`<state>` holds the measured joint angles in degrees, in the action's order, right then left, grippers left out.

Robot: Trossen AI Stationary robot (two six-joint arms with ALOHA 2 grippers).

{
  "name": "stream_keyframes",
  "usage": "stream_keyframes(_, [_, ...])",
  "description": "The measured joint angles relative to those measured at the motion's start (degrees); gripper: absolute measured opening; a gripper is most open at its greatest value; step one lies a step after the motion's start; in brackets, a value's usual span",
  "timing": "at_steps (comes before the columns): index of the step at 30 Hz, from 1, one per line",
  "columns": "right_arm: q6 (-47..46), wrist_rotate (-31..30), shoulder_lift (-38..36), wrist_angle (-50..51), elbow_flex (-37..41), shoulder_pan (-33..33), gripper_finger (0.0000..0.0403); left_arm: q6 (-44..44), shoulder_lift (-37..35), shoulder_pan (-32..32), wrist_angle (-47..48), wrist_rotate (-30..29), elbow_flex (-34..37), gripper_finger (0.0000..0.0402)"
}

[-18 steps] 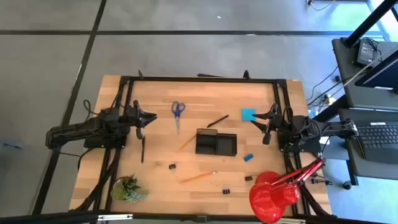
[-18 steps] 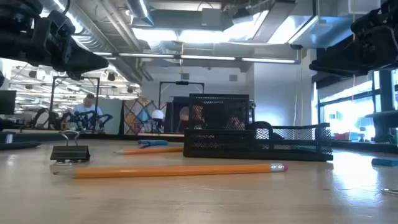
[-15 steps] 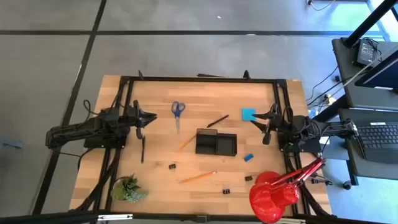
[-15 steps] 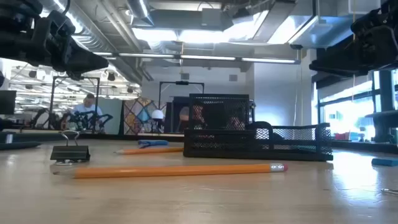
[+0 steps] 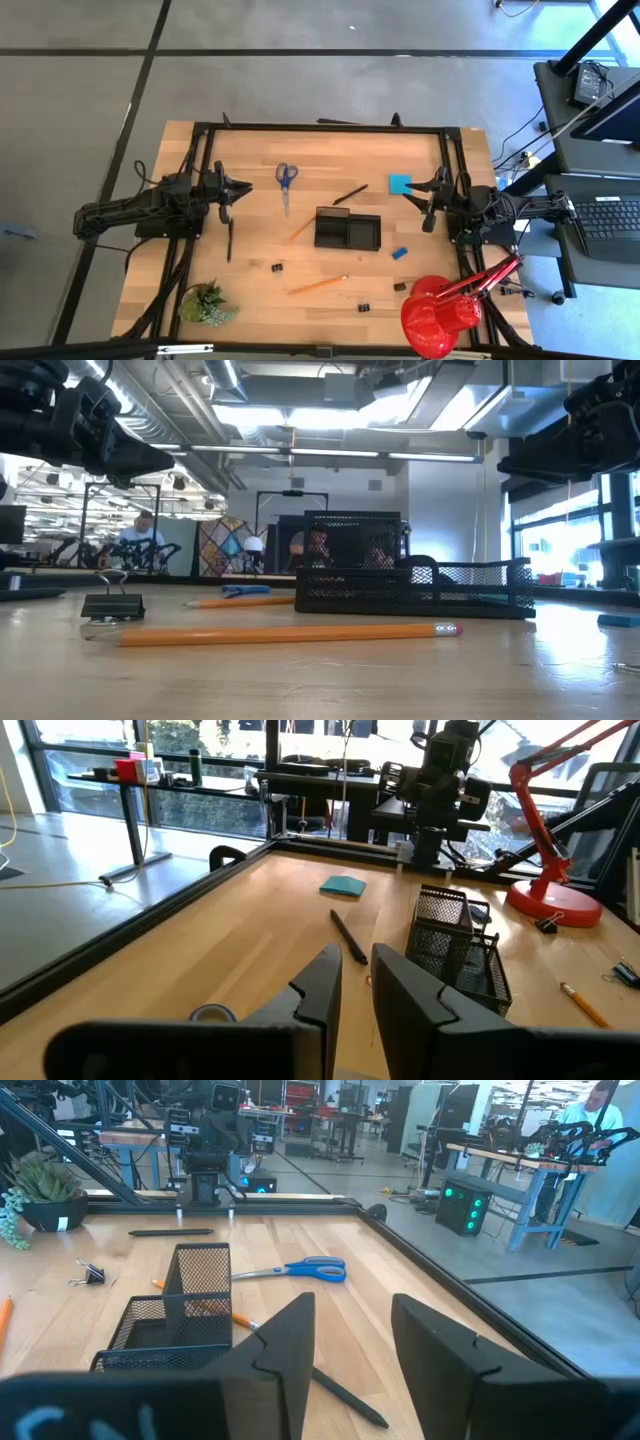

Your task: Pick and place office supplies into organizer

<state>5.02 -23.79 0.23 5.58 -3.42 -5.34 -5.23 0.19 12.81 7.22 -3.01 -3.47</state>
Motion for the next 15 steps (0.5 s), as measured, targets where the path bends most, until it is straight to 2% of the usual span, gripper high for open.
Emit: stream_keyframes(15, [0.00,0.00,0.00,-0.01,0.02,-0.02,0.0139,0.00,0.02,0.01,0.01,0.00,-0.01,0.0054])
